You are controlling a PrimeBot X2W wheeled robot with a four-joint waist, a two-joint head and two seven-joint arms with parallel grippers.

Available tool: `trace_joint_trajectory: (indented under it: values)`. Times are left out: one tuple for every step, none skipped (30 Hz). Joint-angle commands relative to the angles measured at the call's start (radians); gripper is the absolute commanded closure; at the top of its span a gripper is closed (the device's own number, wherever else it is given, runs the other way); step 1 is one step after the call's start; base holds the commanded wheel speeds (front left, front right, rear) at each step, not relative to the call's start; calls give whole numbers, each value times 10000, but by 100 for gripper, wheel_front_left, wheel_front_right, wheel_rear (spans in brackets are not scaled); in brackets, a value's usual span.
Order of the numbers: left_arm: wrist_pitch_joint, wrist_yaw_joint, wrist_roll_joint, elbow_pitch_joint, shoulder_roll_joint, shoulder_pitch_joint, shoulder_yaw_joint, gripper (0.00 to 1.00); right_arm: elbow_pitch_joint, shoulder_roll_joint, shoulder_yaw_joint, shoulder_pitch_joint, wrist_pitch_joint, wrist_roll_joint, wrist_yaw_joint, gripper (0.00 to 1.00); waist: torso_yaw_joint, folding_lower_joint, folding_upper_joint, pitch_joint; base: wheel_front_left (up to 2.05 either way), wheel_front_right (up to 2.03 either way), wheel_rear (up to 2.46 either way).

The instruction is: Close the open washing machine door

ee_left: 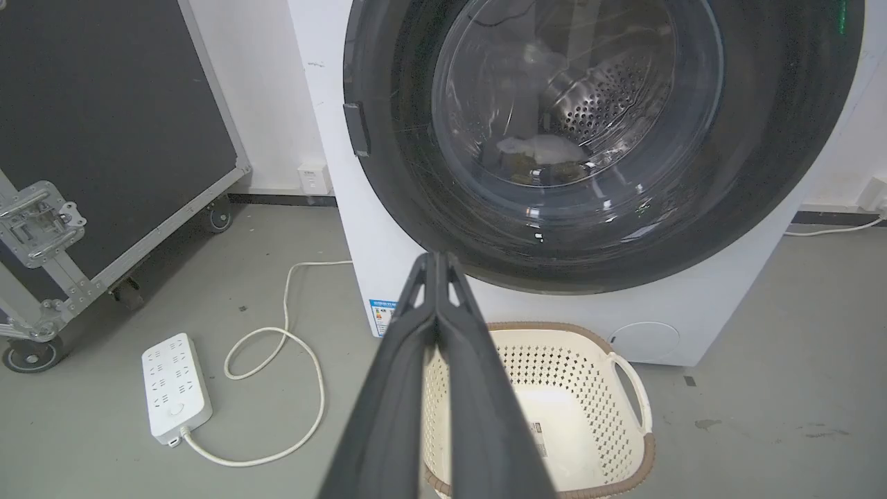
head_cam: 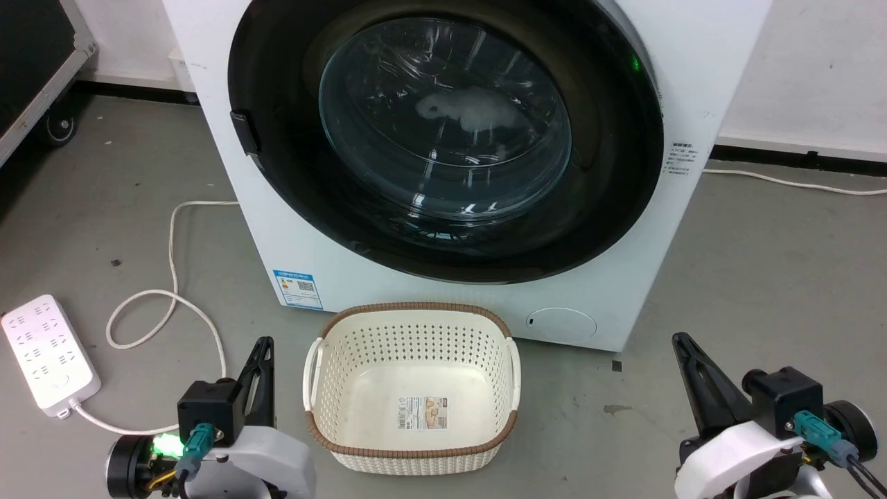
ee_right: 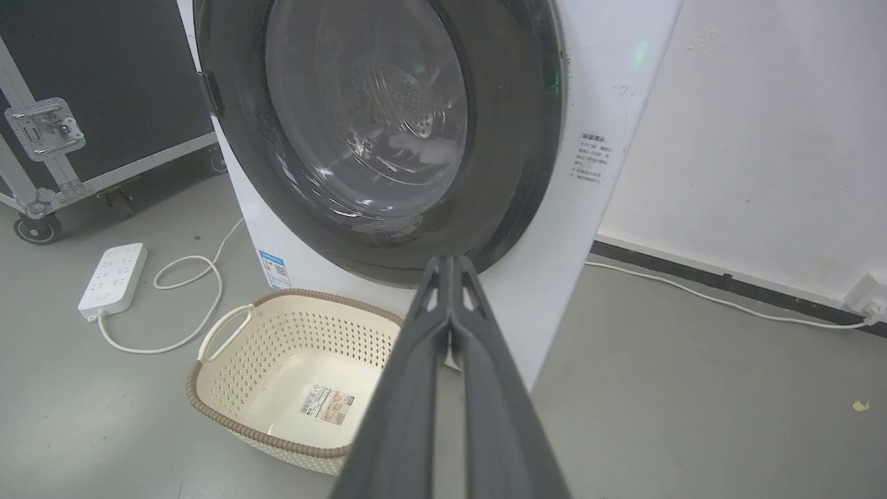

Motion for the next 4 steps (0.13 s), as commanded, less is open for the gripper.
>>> trace_joint_trajectory:
  values:
    - [3,-43,28,-51,-11,144,26,100,-60,-14,-1,184,7,-76,-6,100,0,0,-1,0,0,0,0]
    - [3,-43,28,-51,-11,144,26,100,-60,-14,-1,184,7,-76,-6,100,0,0,-1,0,0,0,0]
    - [3,-43,28,-51,-11,144,26,100,-60,-14,-1,184,7,-76,-6,100,0,0,-1,0,0,0,0]
    - [3,-43,28,-51,-11,144,26,100,-60,-14,-1,184,7,-76,-6,100,0,0,-1,0,0,0,0]
